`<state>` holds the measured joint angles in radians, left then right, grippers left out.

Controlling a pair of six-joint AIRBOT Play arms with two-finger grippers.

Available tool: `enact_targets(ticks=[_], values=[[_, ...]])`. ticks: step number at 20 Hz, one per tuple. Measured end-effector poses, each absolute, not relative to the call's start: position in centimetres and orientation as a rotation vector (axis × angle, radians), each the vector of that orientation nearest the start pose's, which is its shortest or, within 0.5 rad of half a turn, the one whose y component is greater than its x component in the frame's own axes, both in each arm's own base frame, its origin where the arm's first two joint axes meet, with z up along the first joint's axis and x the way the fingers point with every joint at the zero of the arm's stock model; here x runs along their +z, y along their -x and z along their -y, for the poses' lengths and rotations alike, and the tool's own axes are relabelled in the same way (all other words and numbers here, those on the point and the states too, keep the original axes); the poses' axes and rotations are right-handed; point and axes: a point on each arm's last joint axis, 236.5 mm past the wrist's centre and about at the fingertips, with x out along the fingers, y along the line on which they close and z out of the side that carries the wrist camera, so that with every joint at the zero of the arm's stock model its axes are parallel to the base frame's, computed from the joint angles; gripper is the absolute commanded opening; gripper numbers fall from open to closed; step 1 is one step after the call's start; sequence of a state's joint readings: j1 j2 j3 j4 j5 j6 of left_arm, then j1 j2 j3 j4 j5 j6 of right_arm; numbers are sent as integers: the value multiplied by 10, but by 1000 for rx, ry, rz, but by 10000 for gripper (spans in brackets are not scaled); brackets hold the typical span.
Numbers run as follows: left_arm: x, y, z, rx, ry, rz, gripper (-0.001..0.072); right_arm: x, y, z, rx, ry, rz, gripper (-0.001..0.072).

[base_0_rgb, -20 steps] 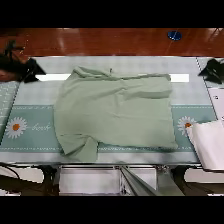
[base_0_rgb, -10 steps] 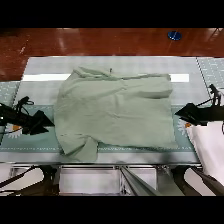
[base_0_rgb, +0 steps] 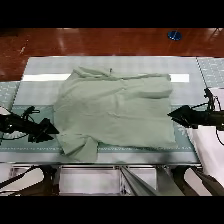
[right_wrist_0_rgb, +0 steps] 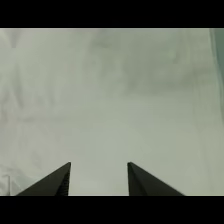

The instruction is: Fold the shirts.

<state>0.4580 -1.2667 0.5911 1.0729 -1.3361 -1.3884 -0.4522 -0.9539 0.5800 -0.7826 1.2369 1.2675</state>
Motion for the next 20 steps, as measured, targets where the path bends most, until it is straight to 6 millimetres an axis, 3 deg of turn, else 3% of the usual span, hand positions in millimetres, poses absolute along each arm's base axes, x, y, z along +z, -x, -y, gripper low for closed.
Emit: enact_targets(ticks=[1,2,3,4,7,11,15,20], values=[[-106,-197,35,-91,878,-1762,504,-15,-272,-47,229,-861,-1227,409],[-109,-196,42,-110,882,-1770,396,-13,-274,-49,236,-871,-1218,409],[-112,-198,48,-129,877,-1765,85,-12,-275,-49,239,-874,-1215,409],[-116,-204,52,-140,865,-1741,17,-11,-276,-47,235,-872,-1210,409],[-116,-214,59,-187,838,-1713,17,-20,-268,-21,140,-835,-1245,409],[-112,-241,52,-192,790,-1627,17,-53,-204,14,-35,-756,-1498,409],[-107,-253,50,-200,778,-1589,17,-75,-159,11,-91,-744,-1667,409],[-101,-254,55,-226,789,-1590,17,-92,-135,-10,-62,-773,-1771,409]])
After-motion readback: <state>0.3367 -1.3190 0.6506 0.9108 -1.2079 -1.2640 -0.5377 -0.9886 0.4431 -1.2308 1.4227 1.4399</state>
